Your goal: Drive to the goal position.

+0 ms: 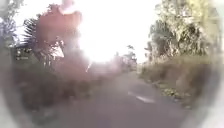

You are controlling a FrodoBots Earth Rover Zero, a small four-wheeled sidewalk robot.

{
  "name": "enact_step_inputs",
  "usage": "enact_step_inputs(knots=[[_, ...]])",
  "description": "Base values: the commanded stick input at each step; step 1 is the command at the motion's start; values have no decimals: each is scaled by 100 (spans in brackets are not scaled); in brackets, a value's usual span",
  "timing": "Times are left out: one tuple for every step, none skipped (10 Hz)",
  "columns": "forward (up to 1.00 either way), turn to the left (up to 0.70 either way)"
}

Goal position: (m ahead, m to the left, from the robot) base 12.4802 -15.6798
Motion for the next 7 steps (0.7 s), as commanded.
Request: enact_step_inputs(knots=[[50, 0], [50, 0], [50, 0], [50, -9], [50, -40], [50, -50], [50, -50]])
